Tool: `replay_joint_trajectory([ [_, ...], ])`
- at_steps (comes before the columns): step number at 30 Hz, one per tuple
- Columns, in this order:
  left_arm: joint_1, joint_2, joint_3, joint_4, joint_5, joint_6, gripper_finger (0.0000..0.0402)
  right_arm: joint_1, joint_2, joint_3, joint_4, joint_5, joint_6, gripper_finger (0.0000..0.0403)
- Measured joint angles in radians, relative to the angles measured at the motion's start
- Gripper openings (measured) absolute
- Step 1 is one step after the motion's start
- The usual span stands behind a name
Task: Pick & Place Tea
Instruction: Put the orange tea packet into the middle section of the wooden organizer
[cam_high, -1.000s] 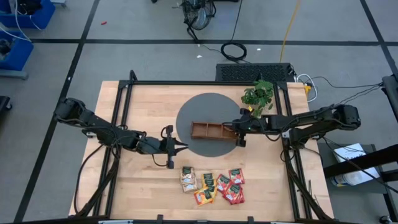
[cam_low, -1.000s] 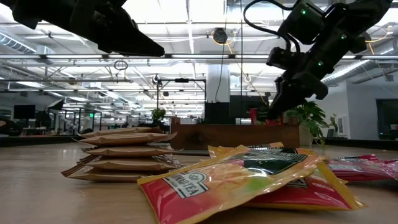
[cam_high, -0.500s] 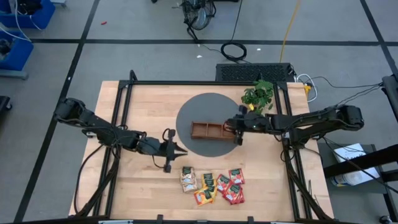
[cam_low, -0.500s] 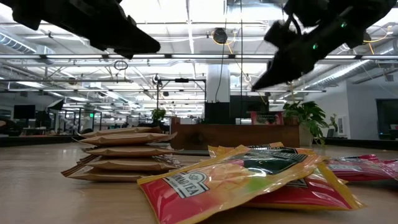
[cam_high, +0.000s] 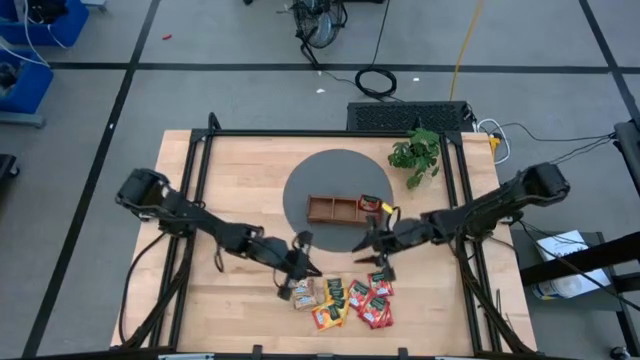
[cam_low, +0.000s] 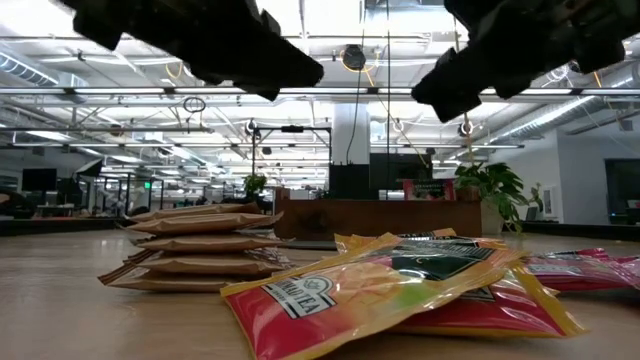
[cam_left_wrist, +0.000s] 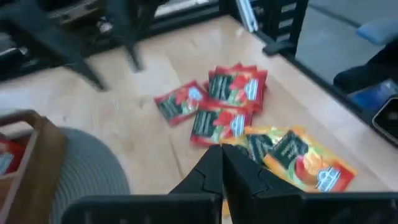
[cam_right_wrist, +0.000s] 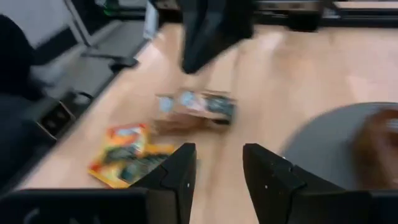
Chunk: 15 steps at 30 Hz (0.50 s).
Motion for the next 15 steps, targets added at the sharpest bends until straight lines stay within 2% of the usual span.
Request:
replay_joint_trajectory([
  [5, -0.007, 0.02, 0.064, -0.122, 0.013, -0.021, 0.0012, 0.057, 0.175, 0.004, 0.102, -0.001, 0.034, 0.0108],
  [9, -0.019, 0.019, 0.066, -0.12, 0.035, -0.037, 0.0005, 0.066, 0.255, 0.029, 0.131, -0.028, 0.183, 0.0099],
  [15, -0.031, 0.019, 0.064, -0.152, 0.035, -0.029, 0.0032, 0.068, 0.33, 0.065, 0.121, -0.054, 0.3, 0.0116],
])
